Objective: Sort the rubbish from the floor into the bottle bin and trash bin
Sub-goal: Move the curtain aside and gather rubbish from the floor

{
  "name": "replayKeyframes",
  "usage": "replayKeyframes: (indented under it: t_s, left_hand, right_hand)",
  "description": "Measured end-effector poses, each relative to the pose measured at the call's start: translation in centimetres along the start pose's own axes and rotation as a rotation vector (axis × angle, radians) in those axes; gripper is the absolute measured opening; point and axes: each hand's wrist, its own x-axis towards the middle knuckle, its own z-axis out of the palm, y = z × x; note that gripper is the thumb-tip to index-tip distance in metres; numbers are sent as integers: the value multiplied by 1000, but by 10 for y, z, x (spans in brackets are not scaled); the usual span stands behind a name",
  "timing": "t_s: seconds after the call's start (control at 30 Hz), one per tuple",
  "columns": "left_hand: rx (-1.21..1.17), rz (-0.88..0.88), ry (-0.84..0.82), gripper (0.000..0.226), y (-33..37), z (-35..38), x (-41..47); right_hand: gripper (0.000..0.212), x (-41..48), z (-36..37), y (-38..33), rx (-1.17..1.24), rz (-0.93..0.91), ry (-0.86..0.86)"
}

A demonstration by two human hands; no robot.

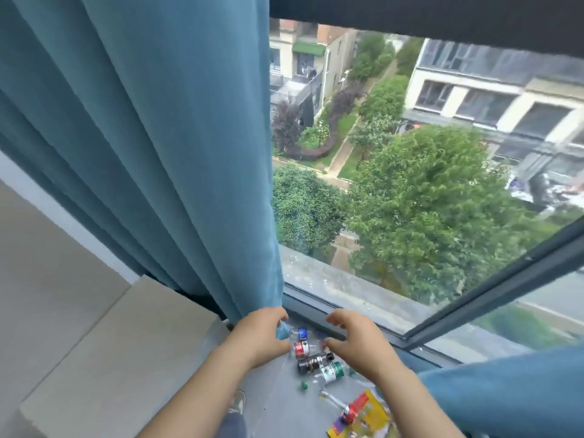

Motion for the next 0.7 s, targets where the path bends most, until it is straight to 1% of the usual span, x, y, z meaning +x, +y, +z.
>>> replayKeyframes:
  t_s: [0.1, 0.2, 0.33, 0.5, 0.63, 0.7]
  left_hand:
    - [98, 124, -122, 49, 6, -9, 35]
    - [205, 240, -207, 44, 7, -14, 66]
    - [295, 324, -294, 38, -2, -2, 100]
    - [349, 356, -345, 38, -23, 46, 135]
    - [375, 331, -391, 43, -48, 106, 163]
    - [372, 310, -407, 46, -61, 139, 177]
  right_hand:
    - [36, 3, 8, 11, 77, 147, 100]
    - [37, -1, 26, 17, 173, 313, 193]
    - [36, -6, 60, 26, 263, 505, 251]
    - [35, 5, 105, 57, 304, 608, 261]
    - [31, 18, 151, 96, 323, 634, 269]
    - [32, 26, 176, 117, 310, 632, 235]
